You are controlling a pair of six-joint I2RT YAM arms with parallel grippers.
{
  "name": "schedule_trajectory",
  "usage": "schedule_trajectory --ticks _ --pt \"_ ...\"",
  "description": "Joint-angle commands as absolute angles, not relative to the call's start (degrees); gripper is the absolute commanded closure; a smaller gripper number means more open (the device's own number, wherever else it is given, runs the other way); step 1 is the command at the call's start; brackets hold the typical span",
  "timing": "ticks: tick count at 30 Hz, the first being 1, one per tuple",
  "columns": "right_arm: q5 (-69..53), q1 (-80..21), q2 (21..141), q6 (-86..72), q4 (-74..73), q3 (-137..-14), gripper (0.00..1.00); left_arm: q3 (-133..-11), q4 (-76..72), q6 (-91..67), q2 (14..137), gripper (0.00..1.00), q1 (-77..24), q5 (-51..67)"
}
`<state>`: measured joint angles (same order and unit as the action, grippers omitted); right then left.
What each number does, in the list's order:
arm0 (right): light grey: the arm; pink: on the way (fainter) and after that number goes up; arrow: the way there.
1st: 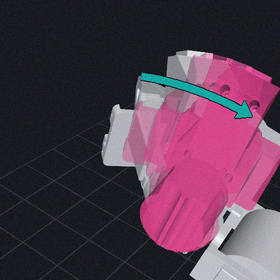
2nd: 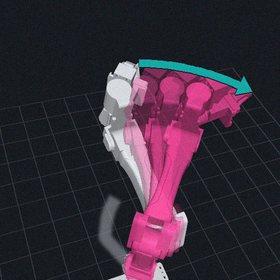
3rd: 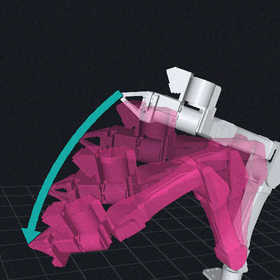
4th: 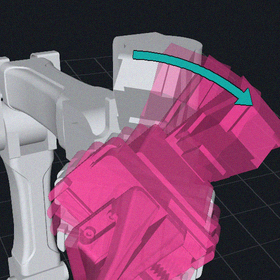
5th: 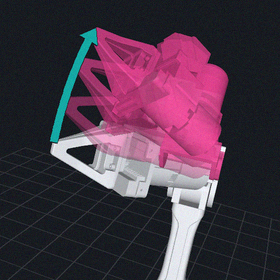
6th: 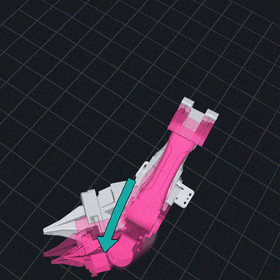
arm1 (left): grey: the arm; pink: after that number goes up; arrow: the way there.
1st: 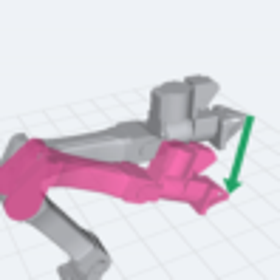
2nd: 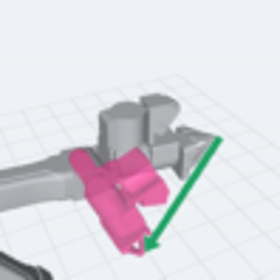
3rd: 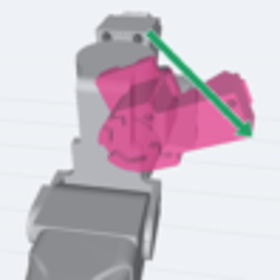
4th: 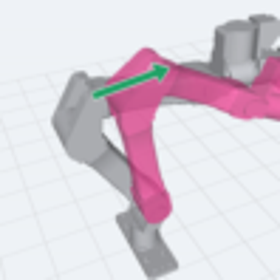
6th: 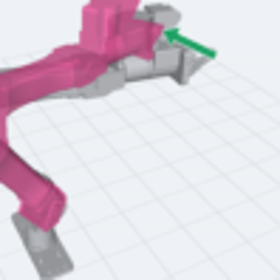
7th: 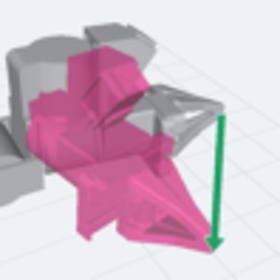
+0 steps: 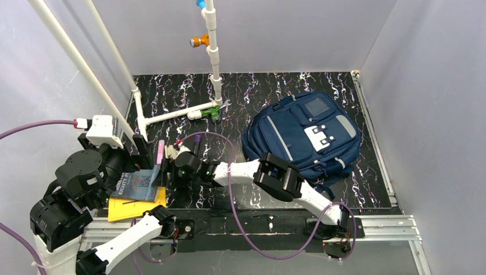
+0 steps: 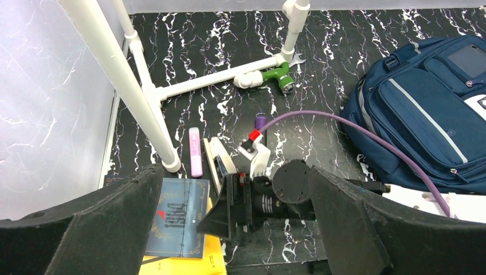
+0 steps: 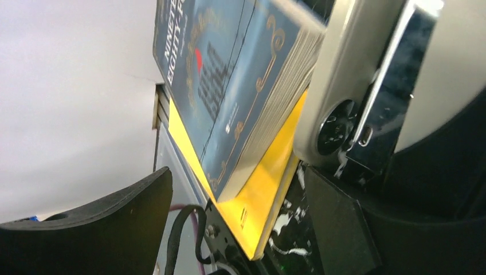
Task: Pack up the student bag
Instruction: Pick up the book at the corner of the board.
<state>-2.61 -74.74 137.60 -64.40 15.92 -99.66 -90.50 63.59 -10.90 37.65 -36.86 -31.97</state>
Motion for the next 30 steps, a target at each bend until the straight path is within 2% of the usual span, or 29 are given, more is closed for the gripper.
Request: schedule_trajectory --ticks 1,6,10,16,21,30 --pt "-0.6 -70.6 140.1 -65.7 21.4 -101.5 0.09 -91.2 64.9 -10.0 38.1 0.02 -36.5 -31.7" --pt "4.6 -67.3 135.5 -64.1 24.2 -96.5 0.08 -90.0 65.6 -10.0 38.7 0.02 -36.6 -32.5" --pt "6.1 -65.4 131.7 -60.8 21.0 -92.9 0.08 -89.5 65.4 -9.8 40.1 0.02 -36.6 -33.9" --pt "0.6 -70.7 128.9 -65.8 26.2 -88.0 0.07 -91.3 66.1 -8.3 44.4 0.02 -36.6 -35.1" --pt "-2.3 -72.3 131.9 -74.1 33.4 -86.5 0.07 -92.4 66.6 -9.1 45.4 0.02 -36.6 -34.9" --pt "-2.2 -72.4 141.9 -78.6 37.2 -94.4 0.11 -92.7 66.7 -8.5 45.2 0.02 -36.6 -34.7"
